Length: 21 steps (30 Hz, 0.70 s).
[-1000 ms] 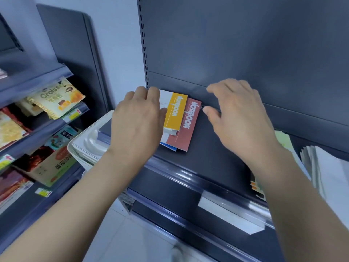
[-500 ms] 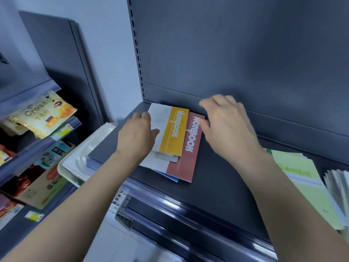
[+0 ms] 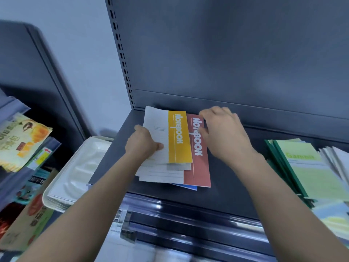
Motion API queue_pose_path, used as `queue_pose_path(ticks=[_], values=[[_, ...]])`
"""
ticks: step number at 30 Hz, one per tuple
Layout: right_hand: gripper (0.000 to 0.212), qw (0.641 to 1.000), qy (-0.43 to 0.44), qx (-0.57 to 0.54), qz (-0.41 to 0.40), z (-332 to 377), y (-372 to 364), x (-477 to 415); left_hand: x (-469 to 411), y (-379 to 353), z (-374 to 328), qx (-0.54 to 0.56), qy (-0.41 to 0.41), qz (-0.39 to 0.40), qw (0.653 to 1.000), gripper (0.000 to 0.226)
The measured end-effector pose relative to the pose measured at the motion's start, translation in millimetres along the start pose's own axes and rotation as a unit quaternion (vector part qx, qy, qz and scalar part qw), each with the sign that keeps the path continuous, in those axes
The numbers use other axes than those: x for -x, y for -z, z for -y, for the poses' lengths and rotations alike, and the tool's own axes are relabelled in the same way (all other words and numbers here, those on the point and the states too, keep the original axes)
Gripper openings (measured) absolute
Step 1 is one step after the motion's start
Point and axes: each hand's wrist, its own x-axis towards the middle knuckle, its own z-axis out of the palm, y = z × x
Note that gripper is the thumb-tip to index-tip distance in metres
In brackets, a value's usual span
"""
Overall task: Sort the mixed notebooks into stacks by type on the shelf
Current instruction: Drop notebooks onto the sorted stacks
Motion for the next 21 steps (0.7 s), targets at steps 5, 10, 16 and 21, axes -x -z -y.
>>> queue_pose_path(ticks=[5, 10, 16, 21], values=[[0.03, 0.999, -0.026, -0.005, 0.03, 14.0, -16.1, -2.2, 4.1, 9.6, 16.5, 0.085, -0.01, -0.061, 0.994, 0.023], [0.031, 0.986, -0.078, -0.101, 0.107, 37.1, -50.8, -17.3, 8.5, 45.6, 55.7, 0.129, -0.017, -0.111, 0.985, 0.023], [0.056, 0.963, -0.193, -0.124, 0.141, 64.6, -86.1, -31.4, 15.3, 63.9, 80.8, 0.182, -0.041, -0.118, 0.975, 0.022], [0.066, 0.947, -0.268, -0.091, 0.15, 71.2, -97.3, -45.6, 19.2, 71.8, 92.7, 0.199, -0.057, -0.112, 0.972, 0.027]])
